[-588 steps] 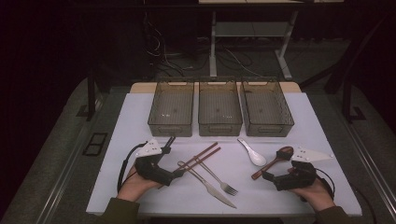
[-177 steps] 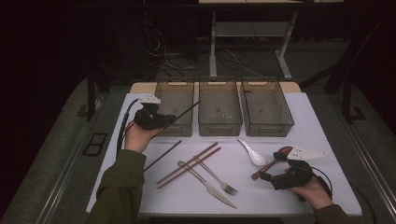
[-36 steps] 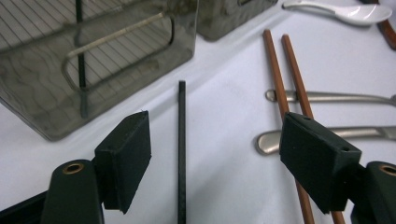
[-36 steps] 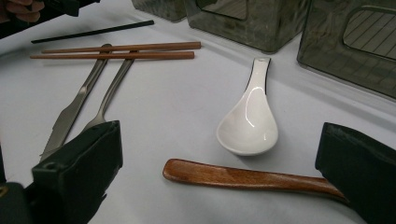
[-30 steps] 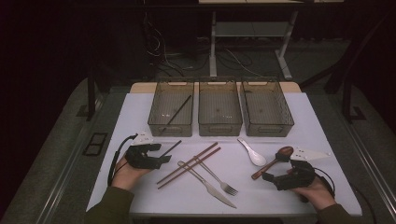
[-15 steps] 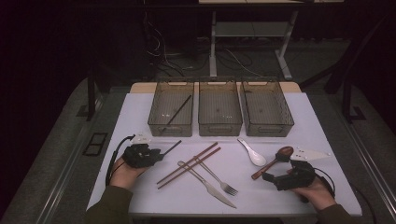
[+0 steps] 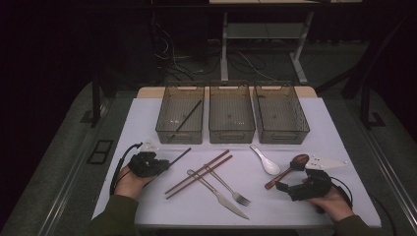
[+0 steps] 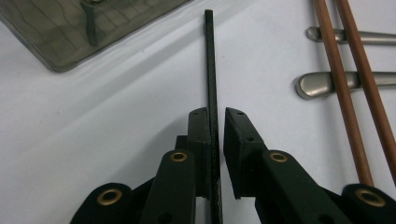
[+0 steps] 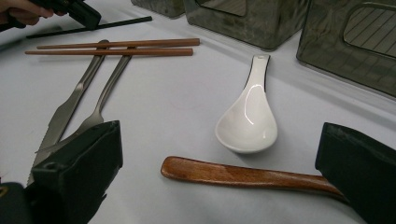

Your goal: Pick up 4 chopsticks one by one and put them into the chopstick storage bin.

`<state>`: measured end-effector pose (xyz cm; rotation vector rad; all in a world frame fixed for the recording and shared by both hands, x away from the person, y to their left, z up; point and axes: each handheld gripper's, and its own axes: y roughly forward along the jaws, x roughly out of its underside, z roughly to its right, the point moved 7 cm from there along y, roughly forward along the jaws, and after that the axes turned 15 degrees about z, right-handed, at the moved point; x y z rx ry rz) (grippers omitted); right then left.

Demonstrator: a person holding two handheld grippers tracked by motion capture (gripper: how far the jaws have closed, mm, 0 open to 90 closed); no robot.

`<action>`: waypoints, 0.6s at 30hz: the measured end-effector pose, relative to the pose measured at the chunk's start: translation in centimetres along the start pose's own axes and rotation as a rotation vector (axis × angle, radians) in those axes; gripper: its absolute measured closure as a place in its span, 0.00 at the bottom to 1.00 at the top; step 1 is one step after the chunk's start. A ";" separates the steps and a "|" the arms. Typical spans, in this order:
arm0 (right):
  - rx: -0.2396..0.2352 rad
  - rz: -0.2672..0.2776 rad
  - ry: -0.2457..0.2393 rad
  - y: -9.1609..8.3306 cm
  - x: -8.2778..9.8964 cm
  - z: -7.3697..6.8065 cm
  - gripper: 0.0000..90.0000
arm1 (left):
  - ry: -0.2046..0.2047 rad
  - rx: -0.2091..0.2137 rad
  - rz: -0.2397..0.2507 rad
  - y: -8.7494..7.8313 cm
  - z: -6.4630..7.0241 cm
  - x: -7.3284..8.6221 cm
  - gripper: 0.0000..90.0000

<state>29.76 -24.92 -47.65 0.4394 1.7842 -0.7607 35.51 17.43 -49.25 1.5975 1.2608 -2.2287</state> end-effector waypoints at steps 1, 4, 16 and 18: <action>0.001 -0.001 0.000 0.0 0.0 0.0 0.01 | 0.006 0.001 -0.011 0.0 0.0 0.1 0.89; 0.002 -0.001 0.000 0.0 0.0 0.0 0.01 | 0.004 -0.001 -0.011 0.0 0.0 0.1 0.90; 0.003 -0.004 -0.002 0.0 0.0 0.0 0.01 | 0.008 -0.004 -0.019 0.1 -0.1 0.0 0.94; 0.004 -0.005 -0.005 0.0 0.1 0.0 0.00 | 0.007 0.001 -0.020 0.1 -0.2 0.0 0.94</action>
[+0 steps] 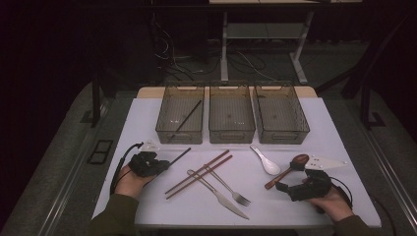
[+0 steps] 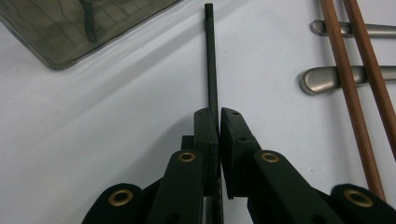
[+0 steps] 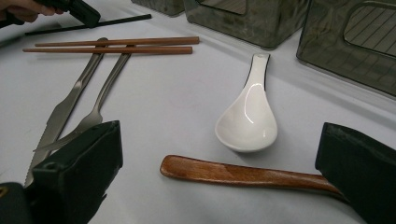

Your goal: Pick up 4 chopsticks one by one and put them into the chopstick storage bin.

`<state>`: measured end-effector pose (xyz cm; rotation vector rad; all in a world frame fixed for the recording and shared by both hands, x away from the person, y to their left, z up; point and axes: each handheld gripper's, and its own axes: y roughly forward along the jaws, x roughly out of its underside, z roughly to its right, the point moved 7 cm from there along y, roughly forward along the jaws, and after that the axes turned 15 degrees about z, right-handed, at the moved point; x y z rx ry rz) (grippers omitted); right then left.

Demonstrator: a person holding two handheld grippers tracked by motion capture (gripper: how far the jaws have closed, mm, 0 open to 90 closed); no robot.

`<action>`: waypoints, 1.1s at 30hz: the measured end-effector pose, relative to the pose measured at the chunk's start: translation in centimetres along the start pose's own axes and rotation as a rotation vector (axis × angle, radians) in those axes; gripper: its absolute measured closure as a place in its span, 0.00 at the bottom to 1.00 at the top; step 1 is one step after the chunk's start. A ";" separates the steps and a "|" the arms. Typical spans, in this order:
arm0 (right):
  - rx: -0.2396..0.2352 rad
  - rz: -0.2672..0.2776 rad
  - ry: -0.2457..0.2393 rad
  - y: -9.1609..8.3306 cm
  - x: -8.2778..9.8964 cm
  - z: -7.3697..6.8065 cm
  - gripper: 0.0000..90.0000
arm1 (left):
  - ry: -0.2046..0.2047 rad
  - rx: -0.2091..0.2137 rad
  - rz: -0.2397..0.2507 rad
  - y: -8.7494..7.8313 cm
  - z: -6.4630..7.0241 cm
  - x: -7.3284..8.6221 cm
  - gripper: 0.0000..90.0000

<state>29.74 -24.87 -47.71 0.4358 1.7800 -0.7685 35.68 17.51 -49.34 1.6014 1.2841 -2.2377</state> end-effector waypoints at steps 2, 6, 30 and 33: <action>0.000 0.000 0.000 0.0 0.0 0.0 0.01 | -0.005 0.003 -0.001 0.0 0.0 0.0 0.94; 0.000 0.000 -0.001 0.0 0.0 0.0 0.01 | -0.009 -0.002 -0.007 0.0 0.0 -0.1 0.94; -0.001 -0.005 -0.003 0.0 0.1 0.0 0.01 | -0.001 0.048 0.013 -0.5 1.1 -1.8 0.94; -0.002 -0.007 -0.004 0.0 0.1 0.0 0.01 | 0.001 0.058 0.017 -0.6 1.4 -2.1 0.94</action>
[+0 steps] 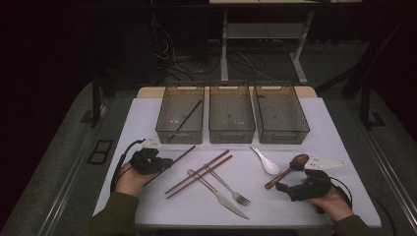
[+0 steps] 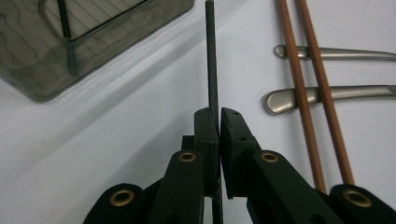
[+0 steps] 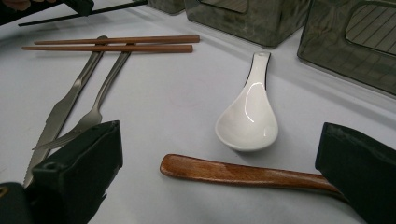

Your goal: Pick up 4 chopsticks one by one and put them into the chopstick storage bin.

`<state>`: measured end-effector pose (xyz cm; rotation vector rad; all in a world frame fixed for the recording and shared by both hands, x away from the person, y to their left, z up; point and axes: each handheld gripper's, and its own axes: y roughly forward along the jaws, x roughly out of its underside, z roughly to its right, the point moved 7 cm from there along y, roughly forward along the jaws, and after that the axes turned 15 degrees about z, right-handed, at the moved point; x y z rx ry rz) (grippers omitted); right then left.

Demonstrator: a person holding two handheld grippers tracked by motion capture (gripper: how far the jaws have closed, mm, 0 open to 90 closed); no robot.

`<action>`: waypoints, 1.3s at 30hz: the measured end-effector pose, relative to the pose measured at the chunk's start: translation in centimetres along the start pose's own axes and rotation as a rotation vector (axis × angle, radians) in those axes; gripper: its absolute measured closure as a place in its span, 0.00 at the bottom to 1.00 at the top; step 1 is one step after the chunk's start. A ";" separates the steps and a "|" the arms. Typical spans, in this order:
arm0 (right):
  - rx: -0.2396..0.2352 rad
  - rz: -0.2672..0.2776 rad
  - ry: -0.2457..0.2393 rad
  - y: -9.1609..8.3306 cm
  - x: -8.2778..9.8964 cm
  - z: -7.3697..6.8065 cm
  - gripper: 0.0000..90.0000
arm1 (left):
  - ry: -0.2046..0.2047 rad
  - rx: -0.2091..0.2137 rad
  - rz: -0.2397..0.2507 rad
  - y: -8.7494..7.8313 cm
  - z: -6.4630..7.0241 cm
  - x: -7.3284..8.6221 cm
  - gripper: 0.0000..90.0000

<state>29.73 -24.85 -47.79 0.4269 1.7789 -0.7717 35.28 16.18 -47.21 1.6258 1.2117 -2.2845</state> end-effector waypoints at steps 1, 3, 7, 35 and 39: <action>0.000 -0.001 0.000 0.0 0.0 0.0 0.01 | 0.006 0.004 -0.004 -0.1 0.0 -0.1 0.94; 0.001 0.000 0.000 0.0 0.0 0.0 0.01 | 0.007 0.011 0.002 -0.1 0.2 -0.3 0.94; 0.001 0.000 0.002 0.0 0.0 0.0 0.01 | 0.003 0.031 0.014 0.0 0.5 -0.7 0.94; 0.005 -0.003 0.001 0.1 0.1 0.0 0.01 | 0.036 0.117 0.081 0.6 1.8 -4.7 0.94; 0.007 -0.005 0.003 0.1 0.1 0.0 0.01 | 0.048 0.117 0.085 0.7 1.6 -5.4 0.94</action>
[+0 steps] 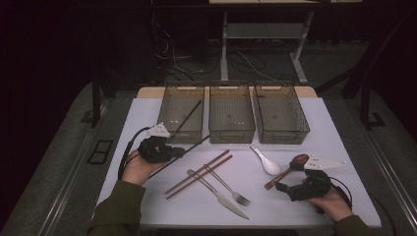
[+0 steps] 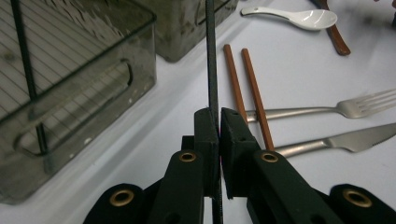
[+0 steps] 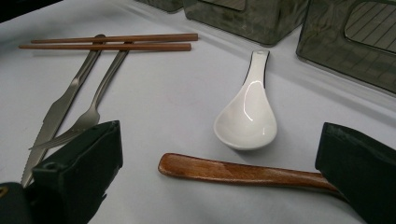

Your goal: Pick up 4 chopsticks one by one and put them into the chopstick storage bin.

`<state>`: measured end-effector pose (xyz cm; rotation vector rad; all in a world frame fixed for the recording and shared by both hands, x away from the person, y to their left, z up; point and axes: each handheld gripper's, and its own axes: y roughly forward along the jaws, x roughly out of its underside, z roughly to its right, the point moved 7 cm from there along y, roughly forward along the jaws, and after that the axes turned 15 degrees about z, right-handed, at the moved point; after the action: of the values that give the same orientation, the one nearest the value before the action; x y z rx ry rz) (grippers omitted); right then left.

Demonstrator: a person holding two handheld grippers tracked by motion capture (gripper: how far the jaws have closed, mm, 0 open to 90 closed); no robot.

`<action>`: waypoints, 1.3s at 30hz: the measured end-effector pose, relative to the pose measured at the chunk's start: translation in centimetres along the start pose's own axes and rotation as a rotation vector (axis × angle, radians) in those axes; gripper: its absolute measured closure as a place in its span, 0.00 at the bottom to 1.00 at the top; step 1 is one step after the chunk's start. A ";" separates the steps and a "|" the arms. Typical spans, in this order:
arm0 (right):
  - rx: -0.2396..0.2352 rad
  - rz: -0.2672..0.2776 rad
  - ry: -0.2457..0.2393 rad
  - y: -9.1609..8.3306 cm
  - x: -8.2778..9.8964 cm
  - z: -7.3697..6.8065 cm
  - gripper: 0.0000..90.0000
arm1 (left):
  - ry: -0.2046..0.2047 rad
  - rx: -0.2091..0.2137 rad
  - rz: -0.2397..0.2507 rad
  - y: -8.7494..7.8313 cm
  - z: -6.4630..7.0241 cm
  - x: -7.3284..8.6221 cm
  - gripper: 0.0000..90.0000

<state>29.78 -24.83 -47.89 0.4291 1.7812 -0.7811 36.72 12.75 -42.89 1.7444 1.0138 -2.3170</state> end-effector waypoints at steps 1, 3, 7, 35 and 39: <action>0.001 -0.002 0.002 0.0 0.0 0.0 0.00 | -0.001 -0.001 0.006 0.0 -0.1 -0.2 0.94; 0.002 0.000 0.001 0.0 0.0 0.0 0.01 | -0.001 -0.001 0.008 0.1 -0.2 -0.5 0.94; 0.002 0.004 -0.003 0.0 0.0 0.1 0.01 | 0.004 -0.001 0.008 0.5 -0.4 -1.3 0.94; 0.004 0.006 0.010 -0.1 0.0 0.1 0.00 | 0.007 -0.053 0.026 3.1 -4.1 -6.8 0.94; 0.002 0.006 0.002 -0.1 0.0 0.1 0.01 | -0.003 -0.078 0.020 3.7 -5.0 -7.1 0.94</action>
<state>29.77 -24.93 -47.86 0.4364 1.7803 -0.7786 44.98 10.24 -39.03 1.7132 1.0662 -2.2360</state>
